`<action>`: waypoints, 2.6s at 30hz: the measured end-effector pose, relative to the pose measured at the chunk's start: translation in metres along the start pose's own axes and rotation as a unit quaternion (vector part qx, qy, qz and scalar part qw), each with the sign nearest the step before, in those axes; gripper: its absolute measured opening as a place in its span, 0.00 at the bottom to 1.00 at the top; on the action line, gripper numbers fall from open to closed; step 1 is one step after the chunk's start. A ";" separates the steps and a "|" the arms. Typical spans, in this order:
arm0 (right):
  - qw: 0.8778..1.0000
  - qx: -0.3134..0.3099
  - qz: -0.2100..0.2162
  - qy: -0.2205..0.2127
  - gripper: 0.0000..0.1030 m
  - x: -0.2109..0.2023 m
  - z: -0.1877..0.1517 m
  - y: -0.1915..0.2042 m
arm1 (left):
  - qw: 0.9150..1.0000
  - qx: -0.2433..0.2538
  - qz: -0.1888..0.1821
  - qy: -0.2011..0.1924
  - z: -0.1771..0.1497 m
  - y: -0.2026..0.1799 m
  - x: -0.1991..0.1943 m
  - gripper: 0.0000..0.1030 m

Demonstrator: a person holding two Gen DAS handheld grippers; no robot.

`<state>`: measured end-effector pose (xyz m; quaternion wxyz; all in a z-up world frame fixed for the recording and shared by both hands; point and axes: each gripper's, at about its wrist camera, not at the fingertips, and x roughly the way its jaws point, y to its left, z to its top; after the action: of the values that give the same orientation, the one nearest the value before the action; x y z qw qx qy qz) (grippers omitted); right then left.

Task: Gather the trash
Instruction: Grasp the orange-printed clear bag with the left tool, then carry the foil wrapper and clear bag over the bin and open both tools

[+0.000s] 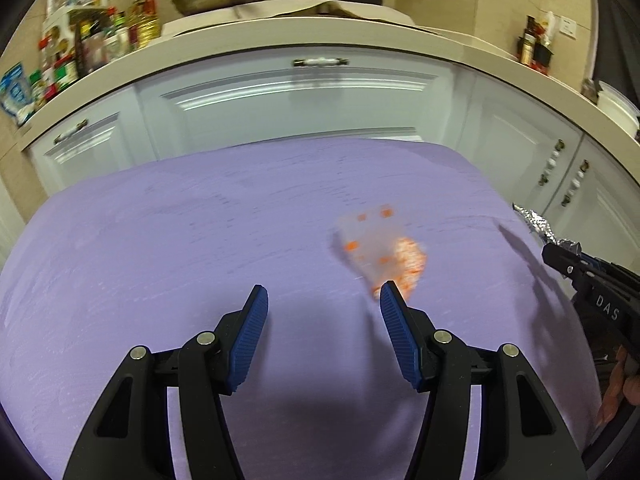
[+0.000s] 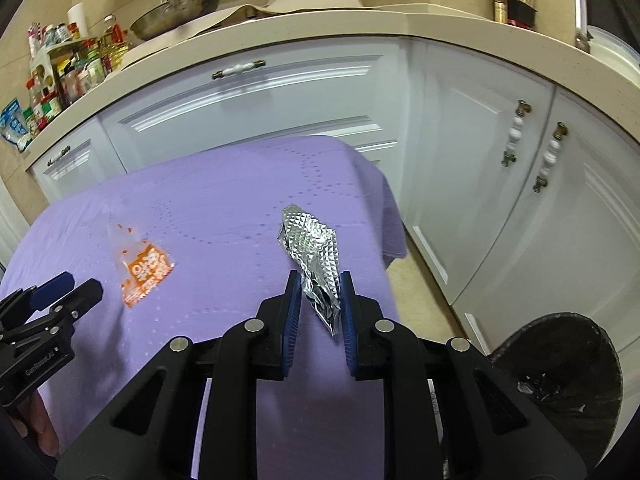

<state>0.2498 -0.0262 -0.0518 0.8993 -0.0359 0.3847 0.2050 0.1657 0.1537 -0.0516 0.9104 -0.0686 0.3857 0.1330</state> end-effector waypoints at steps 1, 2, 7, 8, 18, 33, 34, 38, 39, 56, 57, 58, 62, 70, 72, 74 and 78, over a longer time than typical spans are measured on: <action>1.000 0.002 0.000 -0.001 0.18 -0.001 -0.001 -0.003 | 1.000 0.003 -0.003 0.000 0.002 -0.006 0.001 0.57; 1.000 0.004 0.001 -0.001 0.18 -0.001 -0.001 -0.005 | 1.000 0.005 -0.006 0.001 0.003 -0.010 0.003 0.58; 1.000 0.013 0.003 -0.002 0.18 0.000 -0.003 -0.020 | 1.000 0.016 -0.007 0.003 0.009 -0.029 0.015 0.61; 1.000 0.015 0.004 -0.001 0.18 0.000 -0.003 -0.023 | 1.000 0.019 -0.005 0.004 0.011 -0.032 0.018 0.61; 1.000 0.027 0.005 -0.004 0.18 0.000 -0.004 -0.039 | 1.000 0.018 0.001 0.025 0.012 -0.032 0.037 0.28; 1.000 0.026 -0.002 -0.009 0.18 -0.011 -0.009 -0.035 | 0.999 0.037 0.009 -0.002 0.006 -0.032 0.018 0.19; 1.000 0.027 -0.002 -0.009 0.18 -0.013 -0.009 -0.035 | 0.999 0.037 0.010 -0.003 0.006 -0.032 0.017 0.19; 1.000 0.028 -0.002 -0.012 0.18 -0.020 -0.013 -0.034 | 0.999 0.040 0.017 -0.012 0.003 -0.032 0.010 0.18; 1.000 0.028 -0.003 -0.012 0.18 -0.022 -0.015 -0.033 | 0.999 0.041 0.018 -0.013 0.003 -0.032 0.008 0.18; 0.999 0.038 -0.016 -0.021 0.18 -0.067 -0.049 -0.037 | 0.998 0.057 0.001 -0.030 -0.022 -0.047 -0.035 0.18; 0.999 0.040 -0.018 -0.023 0.18 -0.070 -0.051 -0.039 | 0.998 0.061 -0.004 -0.032 -0.024 -0.052 -0.038 0.18; 0.999 0.043 -0.021 -0.025 0.18 -0.075 -0.054 -0.042 | 0.997 0.062 -0.007 -0.033 -0.025 -0.055 -0.040 0.18; 0.997 0.055 -0.038 -0.031 0.18 -0.093 -0.065 -0.056 | 0.996 0.075 -0.029 -0.037 -0.034 -0.074 -0.053 0.18; 0.992 0.084 -0.082 -0.038 0.18 -0.126 -0.092 -0.096 | 0.990 0.112 -0.075 -0.045 -0.049 -0.121 -0.073 0.18; 0.991 0.093 -0.092 -0.039 0.18 -0.133 -0.099 -0.106 | 0.988 0.122 -0.085 -0.045 -0.052 -0.133 -0.077 0.18; 0.988 0.103 -0.104 -0.040 0.18 -0.142 -0.109 -0.118 | 0.985 0.135 -0.097 -0.046 -0.056 -0.148 -0.080 0.18; 0.984 0.121 -0.124 -0.043 0.18 -0.155 -0.121 -0.140 | 0.980 0.156 -0.117 -0.051 -0.062 -0.174 -0.086 0.18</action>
<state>0.1271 -0.2337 -0.0405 0.9312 0.0347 0.3600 0.0447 0.1172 -0.0431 -0.0286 0.9376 0.0362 0.3443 -0.0329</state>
